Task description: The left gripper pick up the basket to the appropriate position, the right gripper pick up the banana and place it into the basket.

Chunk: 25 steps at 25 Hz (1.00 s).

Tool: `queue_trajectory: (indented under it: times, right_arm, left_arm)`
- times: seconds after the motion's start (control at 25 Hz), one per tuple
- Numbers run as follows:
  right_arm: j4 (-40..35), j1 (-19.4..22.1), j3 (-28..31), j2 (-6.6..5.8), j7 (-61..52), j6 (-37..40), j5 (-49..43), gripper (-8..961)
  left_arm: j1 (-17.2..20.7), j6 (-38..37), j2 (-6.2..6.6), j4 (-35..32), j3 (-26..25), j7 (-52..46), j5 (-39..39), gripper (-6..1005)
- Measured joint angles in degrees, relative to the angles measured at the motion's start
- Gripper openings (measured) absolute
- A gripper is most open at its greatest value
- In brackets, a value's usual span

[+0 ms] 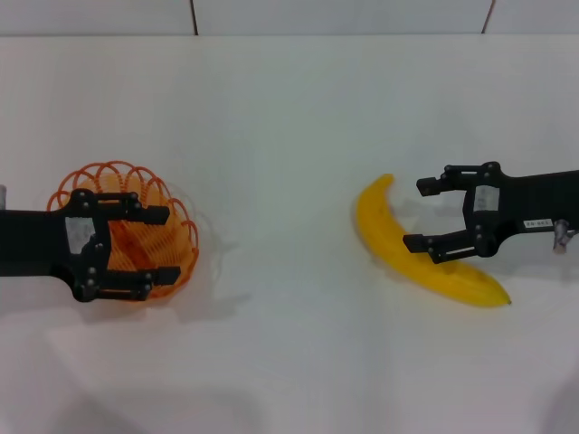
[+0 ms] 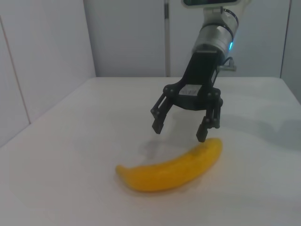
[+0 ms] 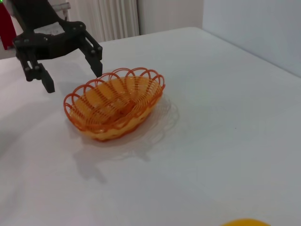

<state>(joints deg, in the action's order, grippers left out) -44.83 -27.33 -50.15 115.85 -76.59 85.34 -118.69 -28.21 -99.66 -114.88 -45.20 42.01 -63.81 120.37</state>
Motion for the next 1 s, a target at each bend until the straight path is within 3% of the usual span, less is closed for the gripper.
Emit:
queue_trajectory:
  times: [0.56,1.0]
  right_arm:
    - [0.0,0.0,0.1,-0.01,-0.1,0.1,-0.1,888]
    - [0.0,-0.1,-0.1,0.05,-0.1,0.1,0.0,884]
  left_arm:
    - [1.1,0.0,-1.29,-2.4,-0.4,-0.1,-1.5,753]
    - [0.7,1.1,-0.71,-4.0,-7.6,-10.9,-4.9,753]
